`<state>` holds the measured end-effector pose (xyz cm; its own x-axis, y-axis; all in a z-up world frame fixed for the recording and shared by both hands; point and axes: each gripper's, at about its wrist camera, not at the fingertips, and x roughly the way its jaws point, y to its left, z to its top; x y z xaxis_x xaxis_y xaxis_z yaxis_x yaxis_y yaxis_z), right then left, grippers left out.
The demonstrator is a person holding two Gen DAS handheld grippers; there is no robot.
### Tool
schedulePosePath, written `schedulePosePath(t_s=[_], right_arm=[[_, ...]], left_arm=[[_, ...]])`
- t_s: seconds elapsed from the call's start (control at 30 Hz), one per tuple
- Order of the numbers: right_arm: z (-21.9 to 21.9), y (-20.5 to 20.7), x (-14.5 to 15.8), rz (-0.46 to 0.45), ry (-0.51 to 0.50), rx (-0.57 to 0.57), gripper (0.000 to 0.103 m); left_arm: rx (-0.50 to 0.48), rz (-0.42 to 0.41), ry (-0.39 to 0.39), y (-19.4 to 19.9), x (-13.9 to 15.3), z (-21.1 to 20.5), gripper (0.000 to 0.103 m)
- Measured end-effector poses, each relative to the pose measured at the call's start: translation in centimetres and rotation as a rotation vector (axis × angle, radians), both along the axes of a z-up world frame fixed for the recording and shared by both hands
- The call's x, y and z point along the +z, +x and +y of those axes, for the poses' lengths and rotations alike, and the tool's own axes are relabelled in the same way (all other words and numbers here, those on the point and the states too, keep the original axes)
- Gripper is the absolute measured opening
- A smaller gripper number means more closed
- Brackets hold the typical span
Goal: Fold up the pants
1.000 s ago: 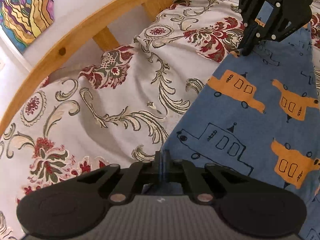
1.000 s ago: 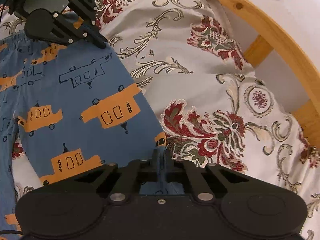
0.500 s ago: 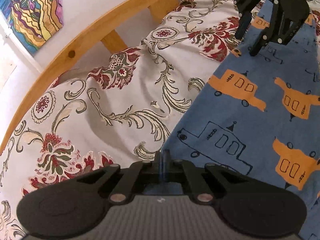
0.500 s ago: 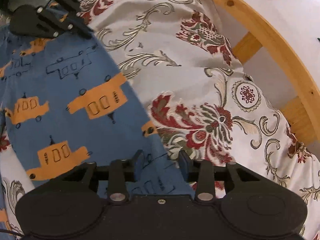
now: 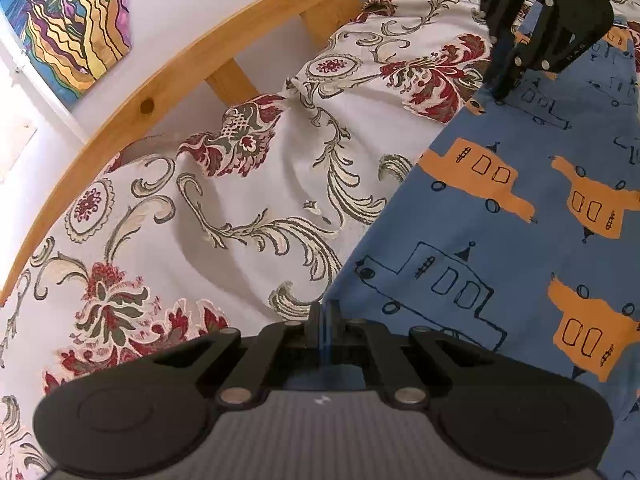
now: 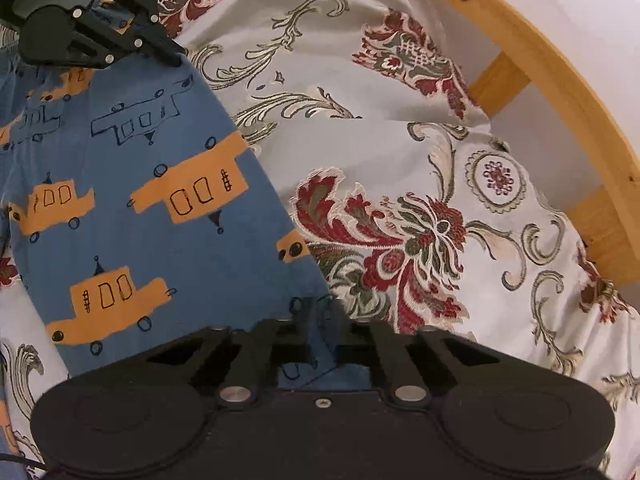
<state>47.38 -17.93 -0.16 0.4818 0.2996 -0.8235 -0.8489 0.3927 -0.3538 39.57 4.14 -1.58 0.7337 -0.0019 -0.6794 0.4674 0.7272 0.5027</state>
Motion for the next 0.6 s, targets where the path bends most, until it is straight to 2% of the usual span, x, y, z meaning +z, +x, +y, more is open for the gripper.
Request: schedulePosePath(t_s=[0.13, 0.3, 0.6], right_arm=[[-0.8, -3.3, 0.2, -0.122, 0.033, -0.036, 0.000], [-1.6, -8.8, 1.3, -0.258, 0.072, -0.070, 0.000], [-3.3, -19.3, 4.0, -0.392, 0.118, -0.113, 0.000]], left_arm=[[-0.002, -0.020, 0.007, -1.0, 0.6, -0.1, 0.000], [0.005, -0.062, -0.022, -3.7, 2.3, -0.1, 0.000], [-0.024, -0.129, -0.061, -11.8, 5.6, -0.6, 0.000]])
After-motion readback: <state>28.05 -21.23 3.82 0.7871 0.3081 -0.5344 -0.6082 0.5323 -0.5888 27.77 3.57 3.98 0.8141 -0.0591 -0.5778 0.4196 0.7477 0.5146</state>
